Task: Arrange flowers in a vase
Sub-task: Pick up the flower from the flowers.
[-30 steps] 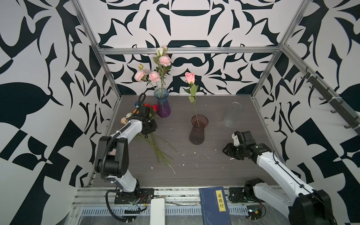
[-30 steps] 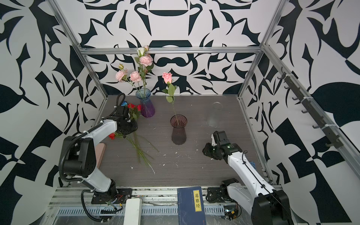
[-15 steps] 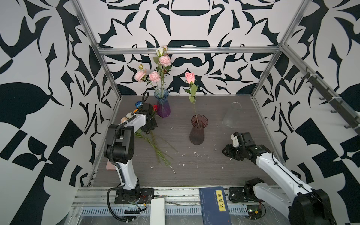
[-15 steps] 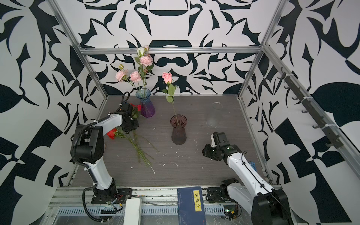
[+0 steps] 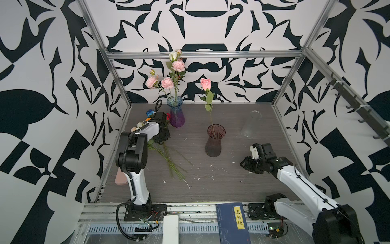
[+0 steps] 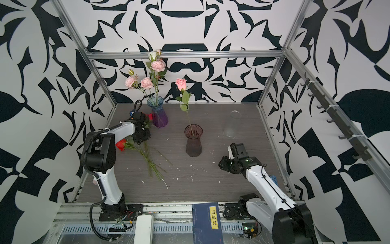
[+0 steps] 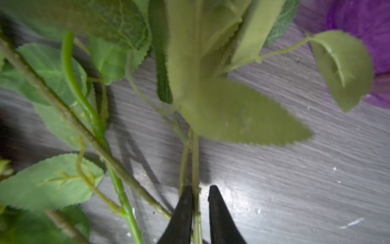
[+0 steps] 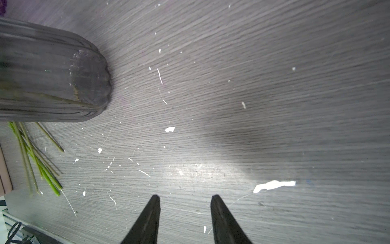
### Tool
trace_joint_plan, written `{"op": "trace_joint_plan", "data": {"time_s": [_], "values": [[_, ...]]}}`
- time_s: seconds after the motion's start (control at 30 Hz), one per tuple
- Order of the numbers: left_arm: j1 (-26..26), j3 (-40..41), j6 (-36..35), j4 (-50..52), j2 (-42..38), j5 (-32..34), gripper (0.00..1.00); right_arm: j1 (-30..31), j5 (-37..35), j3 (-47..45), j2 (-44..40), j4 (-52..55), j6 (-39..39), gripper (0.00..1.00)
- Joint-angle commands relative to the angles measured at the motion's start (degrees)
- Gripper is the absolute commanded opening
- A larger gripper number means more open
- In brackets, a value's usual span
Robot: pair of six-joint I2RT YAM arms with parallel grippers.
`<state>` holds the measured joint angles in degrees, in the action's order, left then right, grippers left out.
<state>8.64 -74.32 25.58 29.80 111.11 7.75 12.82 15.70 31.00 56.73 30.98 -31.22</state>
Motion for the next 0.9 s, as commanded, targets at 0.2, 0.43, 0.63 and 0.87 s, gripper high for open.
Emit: {"op": "trace_joint_plan", "data": {"time_s": [0.2,0.43,0.63,0.87], "values": [[-0.38,-1.94,0.87,2.33,-3.95,2.11,0.05,-0.25,-0.13,0.72,0.22,-0.48,0.82,0.44],[-2.4,2.11,1.23,1.32,-16.03,0.25,0.05,-0.29,-0.06,0.62,-0.22,-0.31,0.72,0.44],[-3.54,6.05,0.94,-0.7,-27.34,-4.57,0.0,-0.25,-0.22,0.62,0.13,-0.57,0.81,0.44],[-8.17,14.85,0.86,-10.82,-41.2,-19.14,0.0,-0.28,-0.46,0.53,-0.65,-0.22,0.72,0.44]]}}
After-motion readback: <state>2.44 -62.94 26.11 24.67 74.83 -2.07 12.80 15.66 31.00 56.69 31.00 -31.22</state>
